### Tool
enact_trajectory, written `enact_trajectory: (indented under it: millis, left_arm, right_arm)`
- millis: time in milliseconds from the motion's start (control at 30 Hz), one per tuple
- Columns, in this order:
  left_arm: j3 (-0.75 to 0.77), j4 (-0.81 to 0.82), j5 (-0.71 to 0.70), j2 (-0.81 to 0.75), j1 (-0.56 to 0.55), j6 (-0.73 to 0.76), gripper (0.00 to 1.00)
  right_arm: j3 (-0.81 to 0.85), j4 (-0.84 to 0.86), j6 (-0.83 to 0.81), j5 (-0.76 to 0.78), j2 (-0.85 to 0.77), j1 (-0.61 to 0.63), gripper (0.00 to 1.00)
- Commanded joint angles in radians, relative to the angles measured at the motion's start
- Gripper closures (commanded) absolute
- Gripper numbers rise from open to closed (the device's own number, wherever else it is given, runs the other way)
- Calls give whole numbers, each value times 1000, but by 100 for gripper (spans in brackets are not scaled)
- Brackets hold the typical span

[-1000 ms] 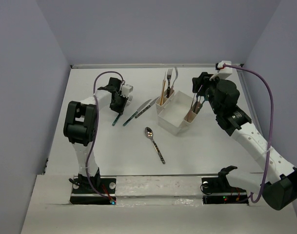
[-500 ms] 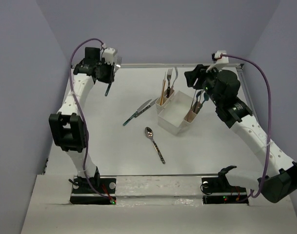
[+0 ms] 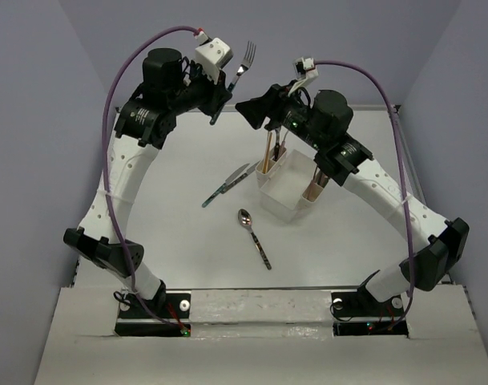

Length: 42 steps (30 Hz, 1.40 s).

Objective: Sort the eating utensils into containers

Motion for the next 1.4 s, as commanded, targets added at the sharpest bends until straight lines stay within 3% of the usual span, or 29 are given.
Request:
enact_trajectory:
  millis: [0, 200, 433, 733, 1033, 1367]
  left_arm:
    - [16, -17, 6, 1, -34, 16, 100]
    - [-5, -19, 9, -19, -54, 22, 100]
    - [-35, -14, 18, -42, -60, 16, 100]
    - [-51, -8, 6, -51, -62, 15, 100]
    - [-71, -5, 6, -60, -65, 18, 100]
    - [-61, 1, 26, -47, -73, 13, 100]
  right_arm:
    - [-9, 191, 134, 6, -6, 0, 37]
    - [-13, 249, 222, 44, 26, 0, 39]
    - [10, 187, 260, 131, 60, 0, 46]
    - [-1, 161, 262, 134, 54, 0, 48]
    - [-23, 133, 293, 234, 51, 0, 51]
    - [37, 131, 294, 171, 143, 0, 51]
